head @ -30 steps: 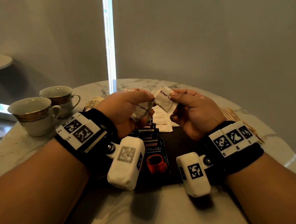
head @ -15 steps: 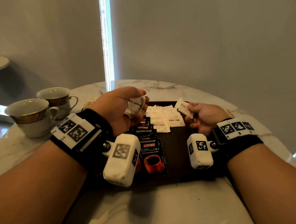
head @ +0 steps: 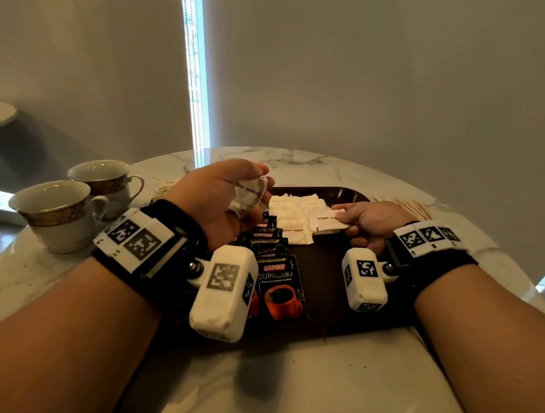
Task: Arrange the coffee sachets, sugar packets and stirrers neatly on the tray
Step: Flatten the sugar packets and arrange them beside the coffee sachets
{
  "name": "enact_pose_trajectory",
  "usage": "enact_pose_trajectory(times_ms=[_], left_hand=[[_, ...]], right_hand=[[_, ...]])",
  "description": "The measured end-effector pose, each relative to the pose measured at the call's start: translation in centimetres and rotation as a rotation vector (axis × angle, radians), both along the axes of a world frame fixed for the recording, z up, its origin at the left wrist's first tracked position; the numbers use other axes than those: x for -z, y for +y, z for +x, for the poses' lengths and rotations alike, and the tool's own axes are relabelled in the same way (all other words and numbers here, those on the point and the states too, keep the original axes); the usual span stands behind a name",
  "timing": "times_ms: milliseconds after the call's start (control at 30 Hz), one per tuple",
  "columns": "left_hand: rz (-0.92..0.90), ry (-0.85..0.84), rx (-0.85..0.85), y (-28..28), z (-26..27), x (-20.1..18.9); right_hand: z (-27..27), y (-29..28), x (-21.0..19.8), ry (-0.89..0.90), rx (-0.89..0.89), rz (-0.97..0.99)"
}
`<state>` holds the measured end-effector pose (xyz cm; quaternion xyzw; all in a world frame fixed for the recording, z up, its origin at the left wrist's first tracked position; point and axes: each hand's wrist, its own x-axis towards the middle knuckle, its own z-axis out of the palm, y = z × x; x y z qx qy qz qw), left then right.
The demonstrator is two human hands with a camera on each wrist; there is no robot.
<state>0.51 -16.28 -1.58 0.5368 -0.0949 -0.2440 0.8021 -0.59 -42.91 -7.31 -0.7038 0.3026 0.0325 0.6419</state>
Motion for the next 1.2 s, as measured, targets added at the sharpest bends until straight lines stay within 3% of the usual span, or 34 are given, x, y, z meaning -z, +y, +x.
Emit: enact_pose_trajectory(times_ms=[467, 1200], left_hand=[[0.016, -0.005, -0.003, 0.1, -0.1, -0.1], [0.009, 0.005, -0.031, 0.0, -0.3, 0.0]], right_hand=[[-0.4, 0.7, -0.2, -0.076, 0.068, 0.102], [0.0, 0.3, 0.0, 0.02, 0.002, -0.006]])
